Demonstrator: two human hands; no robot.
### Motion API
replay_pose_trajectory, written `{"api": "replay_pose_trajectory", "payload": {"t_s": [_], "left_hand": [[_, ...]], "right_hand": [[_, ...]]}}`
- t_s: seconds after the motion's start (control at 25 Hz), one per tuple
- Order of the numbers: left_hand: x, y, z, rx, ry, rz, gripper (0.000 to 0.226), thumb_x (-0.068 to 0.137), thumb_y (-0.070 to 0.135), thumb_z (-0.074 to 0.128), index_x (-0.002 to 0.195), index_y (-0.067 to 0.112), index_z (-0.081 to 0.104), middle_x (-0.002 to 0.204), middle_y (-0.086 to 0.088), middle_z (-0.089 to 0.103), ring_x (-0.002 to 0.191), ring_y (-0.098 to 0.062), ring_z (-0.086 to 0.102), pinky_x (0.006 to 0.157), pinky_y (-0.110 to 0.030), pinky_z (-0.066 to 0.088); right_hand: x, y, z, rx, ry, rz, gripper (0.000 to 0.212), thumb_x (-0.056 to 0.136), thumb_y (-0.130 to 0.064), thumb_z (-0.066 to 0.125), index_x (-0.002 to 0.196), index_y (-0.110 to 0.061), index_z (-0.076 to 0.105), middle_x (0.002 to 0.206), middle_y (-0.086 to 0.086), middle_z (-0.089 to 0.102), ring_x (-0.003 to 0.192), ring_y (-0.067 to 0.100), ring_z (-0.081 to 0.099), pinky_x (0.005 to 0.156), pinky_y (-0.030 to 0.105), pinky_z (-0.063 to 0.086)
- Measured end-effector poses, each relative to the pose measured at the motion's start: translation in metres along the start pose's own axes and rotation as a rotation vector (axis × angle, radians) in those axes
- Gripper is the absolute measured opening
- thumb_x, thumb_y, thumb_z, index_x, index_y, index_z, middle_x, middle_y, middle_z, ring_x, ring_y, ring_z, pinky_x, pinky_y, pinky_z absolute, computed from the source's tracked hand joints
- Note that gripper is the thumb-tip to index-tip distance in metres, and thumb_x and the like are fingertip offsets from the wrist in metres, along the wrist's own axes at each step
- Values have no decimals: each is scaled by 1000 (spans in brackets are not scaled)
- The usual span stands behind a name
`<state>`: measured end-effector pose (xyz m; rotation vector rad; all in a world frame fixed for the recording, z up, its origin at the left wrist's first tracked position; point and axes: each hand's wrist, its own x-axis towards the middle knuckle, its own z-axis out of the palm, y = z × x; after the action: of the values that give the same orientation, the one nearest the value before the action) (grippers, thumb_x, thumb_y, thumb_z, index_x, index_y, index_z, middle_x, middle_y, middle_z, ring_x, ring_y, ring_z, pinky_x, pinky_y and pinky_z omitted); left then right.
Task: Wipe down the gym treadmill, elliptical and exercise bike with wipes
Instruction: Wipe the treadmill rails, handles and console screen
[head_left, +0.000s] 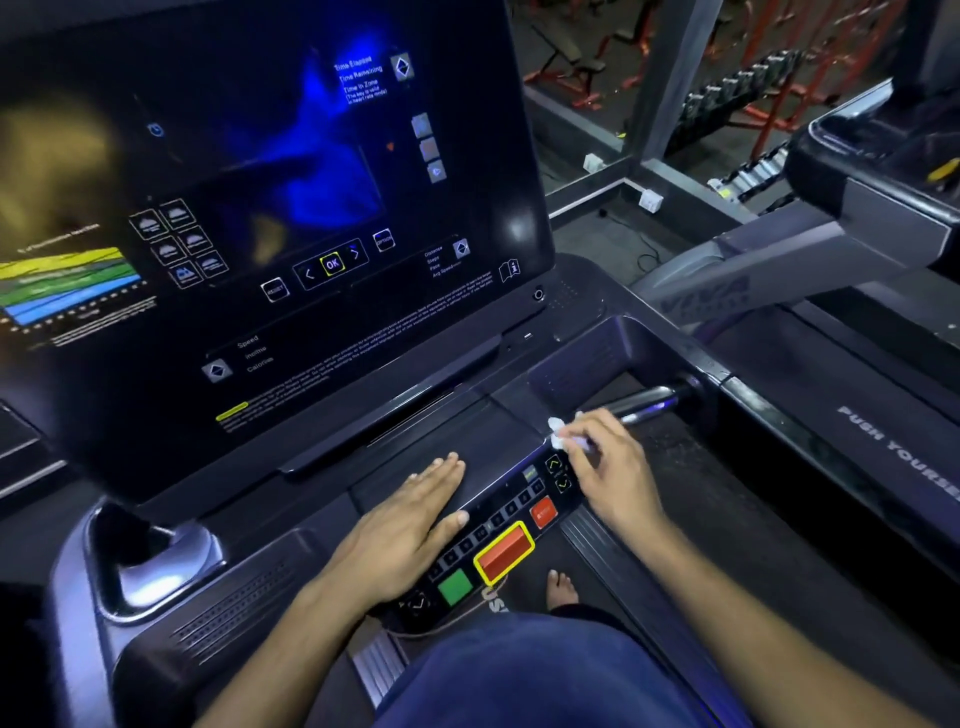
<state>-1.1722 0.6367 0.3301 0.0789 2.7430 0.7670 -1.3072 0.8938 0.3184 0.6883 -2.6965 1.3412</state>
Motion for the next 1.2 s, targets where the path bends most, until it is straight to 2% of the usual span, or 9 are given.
{"api": "replay_pose_trajectory", "payload": {"t_s": [0.12, 0.28, 0.44, 0.6, 0.72, 0.84, 0.92, 1.08, 1.2], "left_hand": [[0, 1, -1, -3, 16, 7, 73, 98, 66, 18, 161, 32, 9, 165, 22, 2, 149, 14, -3, 119, -10, -3], [-6, -6, -2, -54, 27, 22, 63, 103, 54, 25, 161, 29, 16, 165, 21, 9, 146, 17, -1, 122, -13, 2], [-20, -20, 3, -11, 63, 33, 63, 103, 61, 18, 160, 34, 16, 165, 21, 12, 148, 14, 4, 124, -19, 4], [-32, -31, 11, -36, 215, 17, 63, 102, 62, 16, 157, 34, 29, 163, 22, 23, 149, 12, 11, 127, -27, 8], [-35, -35, 16, -49, 308, -22, 60, 103, 59, 18, 155, 34, 35, 162, 22, 25, 150, 11, 12, 128, -32, 6], [-38, -39, 19, -56, 336, -36, 61, 103, 57, 18, 155, 32, 36, 162, 21, 24, 150, 11, 10, 128, -32, 4], [-42, -42, 21, -59, 344, -37, 61, 103, 57, 18, 155, 31, 35, 163, 20, 24, 150, 10, 9, 128, -33, 4], [-52, -49, 25, -97, 367, -40, 61, 104, 55, 17, 156, 27, 35, 165, 16, 23, 152, 6, 8, 126, -25, -2], [-54, -52, 26, -139, 366, -35, 62, 105, 54, 18, 157, 25, 32, 165, 17, 22, 152, 6, 9, 126, -24, 0]], "right_hand": [[-40, 10, 17, -83, 50, -75, 15, 94, -13, 55, 94, -13, 70, 100, -8, 60, 94, 10, 54, 85, 18, 44], [-68, 15, 26, -84, 97, -14, 12, 95, -11, 60, 95, -14, 71, 101, -8, 62, 94, 10, 57, 85, 21, 46], [-63, 9, 17, -27, 103, 92, 11, 92, -5, 69, 94, -15, 73, 100, -11, 61, 90, 2, 62, 79, 14, 48], [-37, -13, 26, 2, 239, 209, 7, 93, -14, 68, 97, -19, 72, 102, -7, 65, 91, 8, 64, 82, 22, 49], [-50, -48, 57, 31, 175, 85, 7, 95, -13, 65, 96, -17, 71, 99, -7, 63, 94, 3, 62, 83, 12, 44], [-78, -52, 69, 14, 11, -166, 8, 94, -6, 67, 97, -12, 71, 101, -6, 62, 98, 10, 62, 86, 19, 48], [-80, -36, 57, -34, -22, -232, 8, 93, -4, 69, 95, -12, 70, 100, -7, 62, 95, 13, 60, 84, 24, 50], [-56, -8, 29, -26, 157, 111, 8, 94, -8, 65, 93, -15, 68, 97, -5, 61, 91, 12, 62, 80, 38, 51], [-65, -16, 40, 23, 221, 221, 7, 94, -10, 64, 93, -17, 66, 97, -7, 60, 90, 9, 62, 78, 42, 54]]}}
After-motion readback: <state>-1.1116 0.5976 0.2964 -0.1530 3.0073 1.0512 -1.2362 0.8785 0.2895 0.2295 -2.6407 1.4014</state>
